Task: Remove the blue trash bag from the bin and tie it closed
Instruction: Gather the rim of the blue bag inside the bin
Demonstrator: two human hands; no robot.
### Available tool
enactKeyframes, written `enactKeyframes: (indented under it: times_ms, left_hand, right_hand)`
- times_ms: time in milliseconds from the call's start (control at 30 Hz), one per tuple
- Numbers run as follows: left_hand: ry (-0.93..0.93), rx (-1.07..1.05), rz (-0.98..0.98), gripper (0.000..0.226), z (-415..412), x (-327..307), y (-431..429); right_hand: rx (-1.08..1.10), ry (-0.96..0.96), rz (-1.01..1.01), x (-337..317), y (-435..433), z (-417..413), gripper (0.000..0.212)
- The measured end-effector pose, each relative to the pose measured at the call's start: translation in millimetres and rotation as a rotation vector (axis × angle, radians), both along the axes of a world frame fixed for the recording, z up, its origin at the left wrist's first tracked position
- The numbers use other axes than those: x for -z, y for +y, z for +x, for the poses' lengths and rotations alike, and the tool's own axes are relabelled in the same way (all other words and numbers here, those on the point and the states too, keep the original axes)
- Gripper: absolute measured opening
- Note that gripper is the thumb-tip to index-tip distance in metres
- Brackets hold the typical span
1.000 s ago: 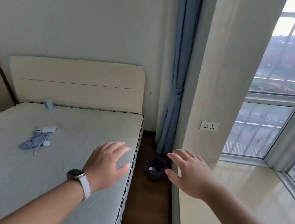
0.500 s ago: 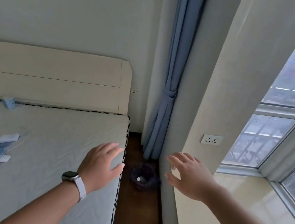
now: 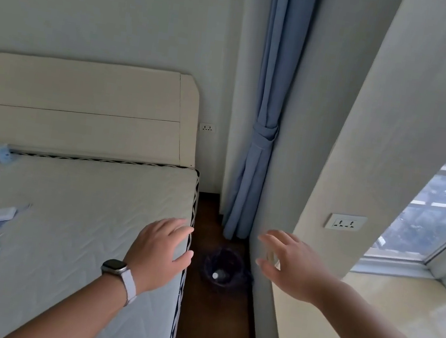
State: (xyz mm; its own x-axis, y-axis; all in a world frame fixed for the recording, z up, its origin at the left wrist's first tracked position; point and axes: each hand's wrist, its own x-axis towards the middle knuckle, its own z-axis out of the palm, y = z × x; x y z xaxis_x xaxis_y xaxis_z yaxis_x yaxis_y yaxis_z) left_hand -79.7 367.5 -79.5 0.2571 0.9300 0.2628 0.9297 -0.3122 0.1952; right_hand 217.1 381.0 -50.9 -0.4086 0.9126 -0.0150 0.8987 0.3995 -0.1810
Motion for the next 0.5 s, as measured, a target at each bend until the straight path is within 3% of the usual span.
enactKeyframes:
  times_ms: [200, 500]
  left_hand:
    - [-0.063, -0.112, -0.081, 0.053, 15.9, 15.1, 91.1]
    - [0.031, -0.137, -0.121, 0.055, 40.0, 6.3, 198.7]
  right_hand:
    - [-0.048, 0.078, -0.042, 25.1, 104.7, 8.4, 0.054]
    - [-0.135, 0.068, -0.055, 32.2, 225.3, 19.7, 0.057]
